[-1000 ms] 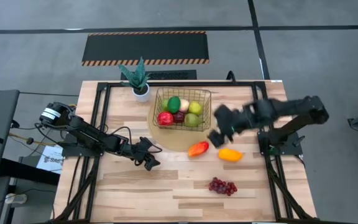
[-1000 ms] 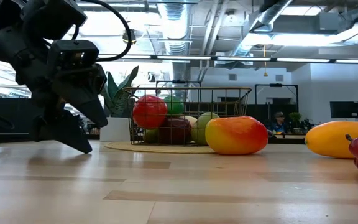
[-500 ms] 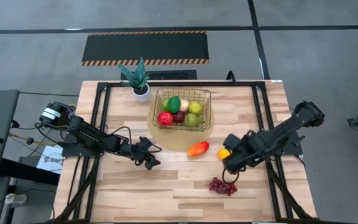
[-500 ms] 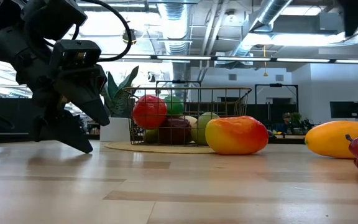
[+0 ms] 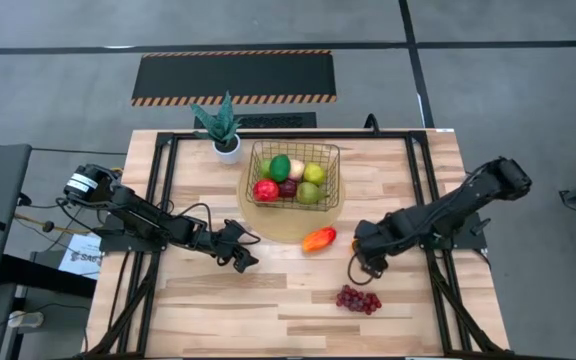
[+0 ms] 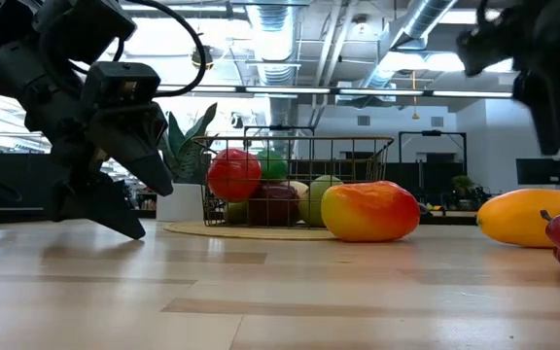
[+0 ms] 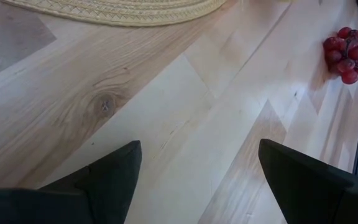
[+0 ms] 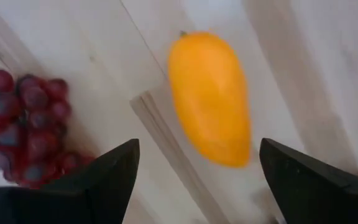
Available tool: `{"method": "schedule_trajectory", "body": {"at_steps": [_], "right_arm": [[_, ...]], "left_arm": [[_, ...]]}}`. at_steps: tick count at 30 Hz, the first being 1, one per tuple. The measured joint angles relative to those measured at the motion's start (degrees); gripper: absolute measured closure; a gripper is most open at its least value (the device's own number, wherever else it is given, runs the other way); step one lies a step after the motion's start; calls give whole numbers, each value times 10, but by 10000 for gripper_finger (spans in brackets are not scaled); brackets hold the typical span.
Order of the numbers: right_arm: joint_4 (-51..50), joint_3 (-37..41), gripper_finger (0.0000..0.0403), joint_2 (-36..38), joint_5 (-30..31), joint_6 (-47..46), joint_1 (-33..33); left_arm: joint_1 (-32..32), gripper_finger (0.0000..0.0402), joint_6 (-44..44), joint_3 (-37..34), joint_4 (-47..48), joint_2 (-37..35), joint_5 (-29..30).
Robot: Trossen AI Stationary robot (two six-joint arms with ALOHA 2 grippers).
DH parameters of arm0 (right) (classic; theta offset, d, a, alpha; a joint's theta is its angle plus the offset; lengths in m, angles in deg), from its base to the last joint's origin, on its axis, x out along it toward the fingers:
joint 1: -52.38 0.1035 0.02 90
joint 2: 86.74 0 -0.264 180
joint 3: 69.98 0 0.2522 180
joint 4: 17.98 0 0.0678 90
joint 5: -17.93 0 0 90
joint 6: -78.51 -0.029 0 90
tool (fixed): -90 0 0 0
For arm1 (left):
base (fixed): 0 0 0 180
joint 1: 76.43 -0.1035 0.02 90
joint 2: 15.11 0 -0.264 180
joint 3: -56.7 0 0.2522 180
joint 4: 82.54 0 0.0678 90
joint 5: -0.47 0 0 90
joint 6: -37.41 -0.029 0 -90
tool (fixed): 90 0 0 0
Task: Build produce basket
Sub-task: Put the yellow mango into the wire basket
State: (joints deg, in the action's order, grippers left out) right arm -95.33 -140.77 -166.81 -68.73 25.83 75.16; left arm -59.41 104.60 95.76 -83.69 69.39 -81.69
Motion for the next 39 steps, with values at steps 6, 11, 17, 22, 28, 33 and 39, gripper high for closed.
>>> {"method": "schedule_trajectory", "body": {"at_steps": [6, 11, 17, 22, 28, 33, 39], "right_arm": [[93, 57, 55, -13, -42, 42, -39], [92, 93, 54, -17, -21, 52, -51], [141, 128, 57, -18, -19, 60, -57], [159, 135, 64, -17, -16, 46, -58], [159, 135, 114, -17, -15, 38, -61], [161, 135, 149, -17, -17, 11, -61], [193, 133, 156, -12, -23, -13, -59]], "left_arm": [[0, 85, 6, 0, 0, 0, 2], [0, 85, 6, 0, 0, 0, 10], [0, 85, 11, 0, 0, 0, 14], [0, 85, 12, 0, 0, -1, 14], [0, 85, 12, 0, 0, -1, 16], [0, 85, 12, 0, 0, -1, 16], [0, 85, 12, 0, 0, -1, 16]]}}
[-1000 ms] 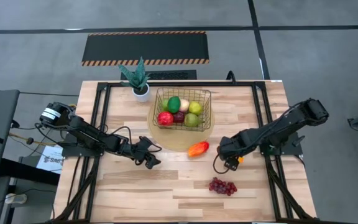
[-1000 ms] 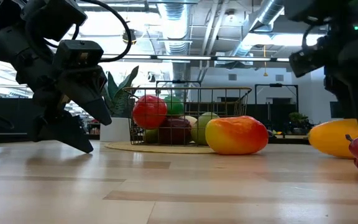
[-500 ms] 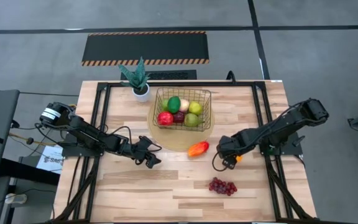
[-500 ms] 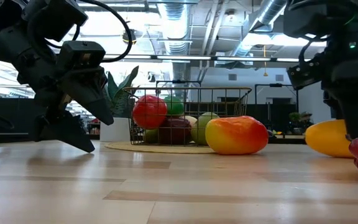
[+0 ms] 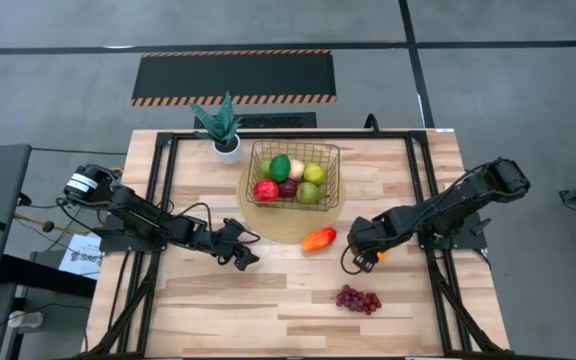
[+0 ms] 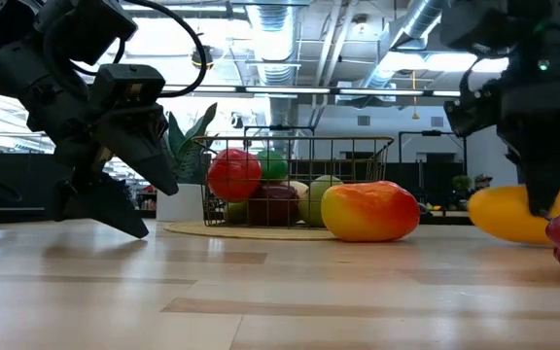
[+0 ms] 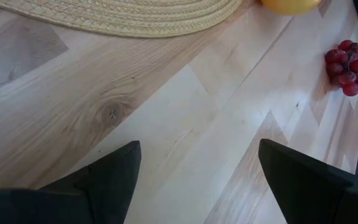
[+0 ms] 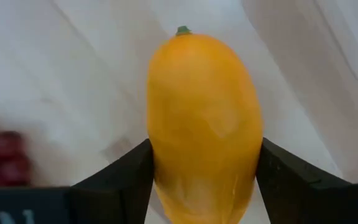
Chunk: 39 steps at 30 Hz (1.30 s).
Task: Build produce basket
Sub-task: Put the yellow mango into the wire basket
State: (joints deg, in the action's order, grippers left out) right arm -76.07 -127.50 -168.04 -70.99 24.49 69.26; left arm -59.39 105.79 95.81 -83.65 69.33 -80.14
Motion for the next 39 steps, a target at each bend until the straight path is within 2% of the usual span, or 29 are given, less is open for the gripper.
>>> {"method": "schedule_trajectory", "body": {"at_steps": [7, 11, 18, 20, 29, 35, 39], "right_arm": [[29, -51, 157, 0, -34, 14, 0], [95, -88, 157, 0, -71, 20, 0], [209, -162, 157, 0, -73, 64, -16], [215, -188, 157, 0, -66, 78, -34], [207, -279, 158, 0, 37, 54, -171], [196, -288, 158, 1, 70, 31, -262], [137, -288, 158, -7, 72, -15, -308]], "left_arm": [[0, 85, 0, 0, 0, 0, 0], [0, 85, 0, 0, 0, 0, 0], [0, 85, -3, 0, 0, 0, 0], [0, 85, -4, 0, 0, 0, 0], [0, 85, -13, 0, 9, 0, 0], [0, 85, -26, 1, 14, -1, -7], [0, 85, -28, 1, 15, -1, -9]]}}
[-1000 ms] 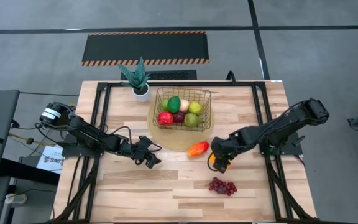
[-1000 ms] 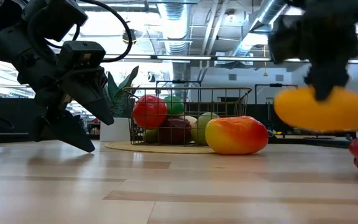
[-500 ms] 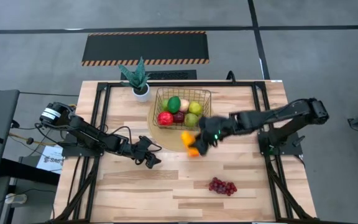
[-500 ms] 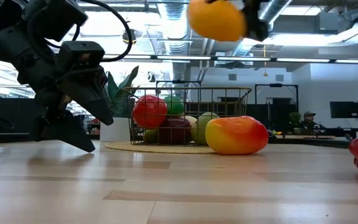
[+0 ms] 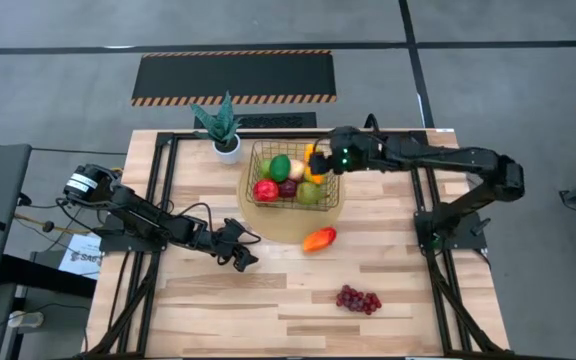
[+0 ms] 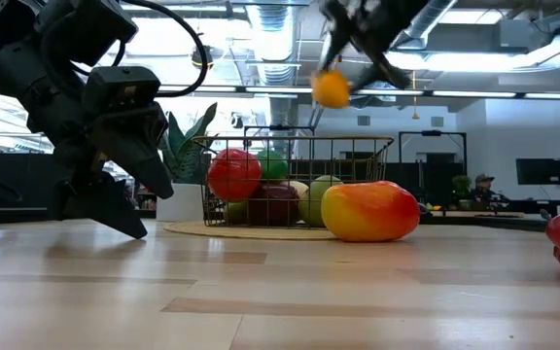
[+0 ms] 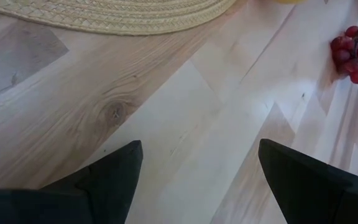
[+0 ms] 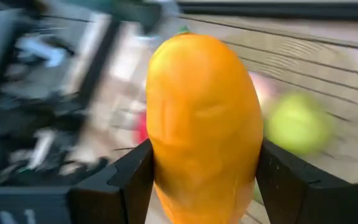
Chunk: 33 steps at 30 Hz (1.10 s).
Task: Build produce basket
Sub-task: Put the yellow mango into the wire basket
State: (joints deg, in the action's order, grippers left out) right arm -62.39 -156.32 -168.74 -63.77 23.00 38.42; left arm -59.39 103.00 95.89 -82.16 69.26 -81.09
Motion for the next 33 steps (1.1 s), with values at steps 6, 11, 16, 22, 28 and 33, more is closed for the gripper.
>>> {"method": "schedule_trajectory", "body": {"at_steps": [6, 11, 16, 22, 28, 33], "right_arm": [[-73, 0, 151, -30, 0, -21, -19], [-70, -1, 148, -60, -5, -34, -2], [-82, 0, 147, -85, -4, -61, 8], [-78, 0, 147, -116, -4, -65, 12], [-80, 0, 147, -130, -4, -86, 12], [-84, 0, 147, -134, -4, -86, 12]], "left_arm": [[0, 85, -10, 0, 3, 0, -2], [0, 85, -14, 0, 3, 0, -3], [0, 85, -15, 0, 4, 0, -5], [0, 85, -15, 0, 4, 0, -5], [0, 85, -15, 0, 4, 0, -5], [0, 85, -15, 0, 3, 0, -5]]}}
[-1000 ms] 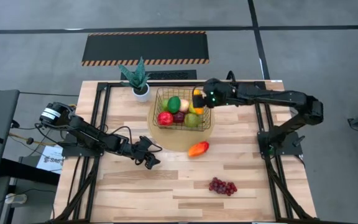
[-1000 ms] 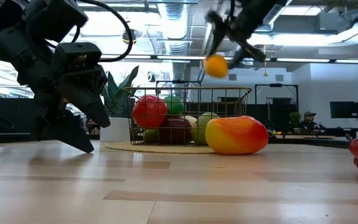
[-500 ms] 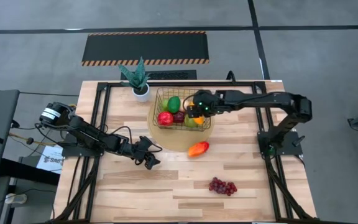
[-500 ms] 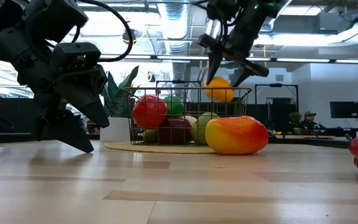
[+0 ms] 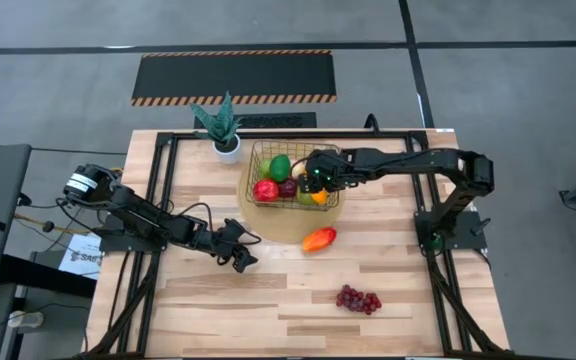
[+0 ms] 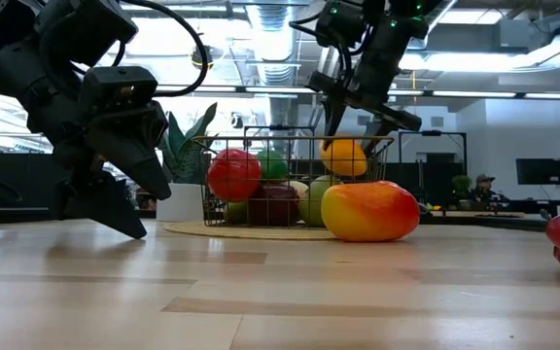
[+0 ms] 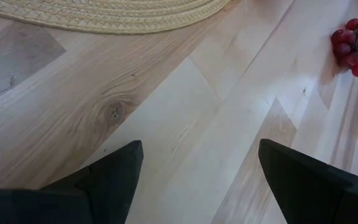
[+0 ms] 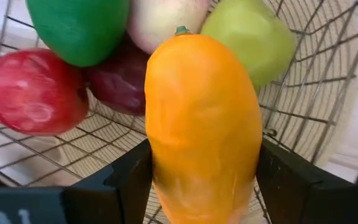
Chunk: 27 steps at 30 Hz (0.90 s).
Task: Build produce basket
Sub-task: Put the yellow mango into the wire basket
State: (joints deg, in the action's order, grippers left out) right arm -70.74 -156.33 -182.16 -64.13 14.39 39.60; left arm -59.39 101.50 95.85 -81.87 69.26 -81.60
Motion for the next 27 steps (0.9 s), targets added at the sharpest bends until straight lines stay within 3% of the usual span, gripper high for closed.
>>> {"method": "schedule_trajectory", "body": {"at_steps": [14, 22, 27], "right_arm": [[7, 0, 143, 0, 1, 1, -1], [7, 0, 86, 0, 1, 1, -1], [7, 0, 71, 1, 1, 1, -1]], "left_arm": [[0, 85, 0, 0, -1, 0, 0], [0, 85, 0, 0, -1, 0, 0], [0, 85, 0, 0, -1, 0, 0]]}}
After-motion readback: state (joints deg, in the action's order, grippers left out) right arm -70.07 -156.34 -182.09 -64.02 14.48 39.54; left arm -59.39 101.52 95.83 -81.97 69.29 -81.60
